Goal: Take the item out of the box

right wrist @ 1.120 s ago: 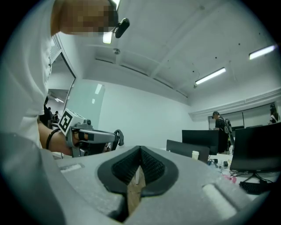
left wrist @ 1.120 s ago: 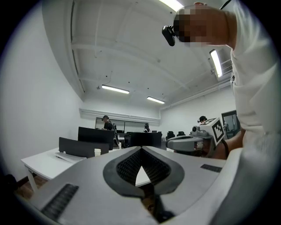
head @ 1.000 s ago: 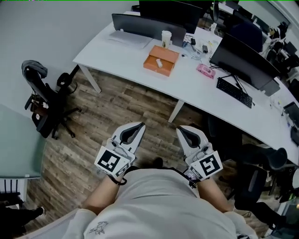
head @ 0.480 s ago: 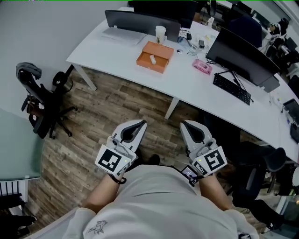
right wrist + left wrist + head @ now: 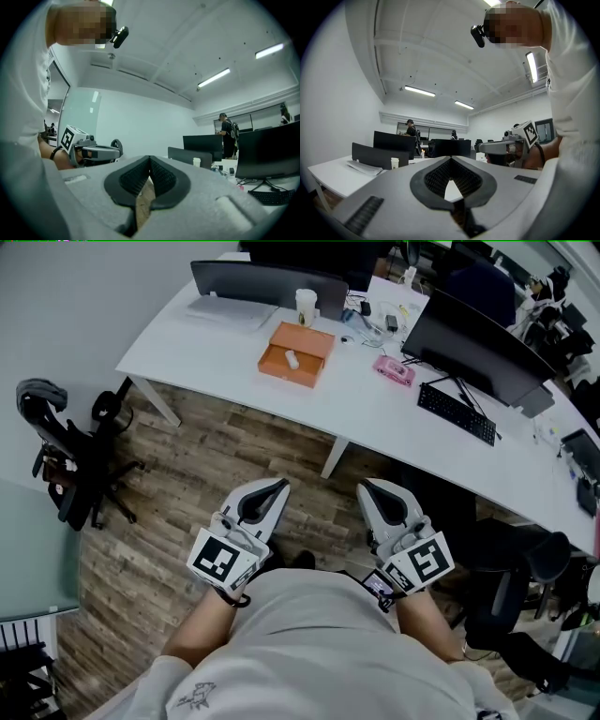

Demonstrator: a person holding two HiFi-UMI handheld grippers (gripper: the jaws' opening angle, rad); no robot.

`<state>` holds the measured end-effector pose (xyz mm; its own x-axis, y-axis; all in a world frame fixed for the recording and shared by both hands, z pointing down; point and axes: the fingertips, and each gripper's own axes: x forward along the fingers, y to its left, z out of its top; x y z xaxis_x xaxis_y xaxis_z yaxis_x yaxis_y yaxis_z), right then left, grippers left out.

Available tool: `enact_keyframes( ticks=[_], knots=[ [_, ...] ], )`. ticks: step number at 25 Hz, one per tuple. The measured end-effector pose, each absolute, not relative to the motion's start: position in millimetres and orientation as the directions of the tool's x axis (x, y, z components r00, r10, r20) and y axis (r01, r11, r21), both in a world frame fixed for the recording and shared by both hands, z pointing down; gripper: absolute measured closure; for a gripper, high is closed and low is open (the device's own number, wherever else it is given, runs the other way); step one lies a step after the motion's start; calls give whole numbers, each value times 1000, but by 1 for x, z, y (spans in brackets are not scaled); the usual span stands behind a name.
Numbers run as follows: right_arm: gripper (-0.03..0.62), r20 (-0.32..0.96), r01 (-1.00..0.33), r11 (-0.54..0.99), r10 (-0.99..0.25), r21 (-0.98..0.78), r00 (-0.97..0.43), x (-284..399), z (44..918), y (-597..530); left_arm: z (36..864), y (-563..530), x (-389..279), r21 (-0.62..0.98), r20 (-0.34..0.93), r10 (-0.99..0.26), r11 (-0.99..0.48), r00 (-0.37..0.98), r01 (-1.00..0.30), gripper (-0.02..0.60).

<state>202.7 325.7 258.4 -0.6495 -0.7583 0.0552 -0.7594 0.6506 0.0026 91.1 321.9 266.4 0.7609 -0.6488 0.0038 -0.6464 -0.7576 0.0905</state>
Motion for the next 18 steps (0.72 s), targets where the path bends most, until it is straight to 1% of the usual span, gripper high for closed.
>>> enact_keyframes(
  ticks=[10,18],
  knots=[
    [591,62,-775,632,-773,-1,-631,207,262,283,268,274,85,120,-5,-649,-756,761,-644,583],
    [591,70,-783,622,-781,-7,-621,187,263,228,269,218,66,131,-3,-630,-770,777,-624,583]
  ],
)
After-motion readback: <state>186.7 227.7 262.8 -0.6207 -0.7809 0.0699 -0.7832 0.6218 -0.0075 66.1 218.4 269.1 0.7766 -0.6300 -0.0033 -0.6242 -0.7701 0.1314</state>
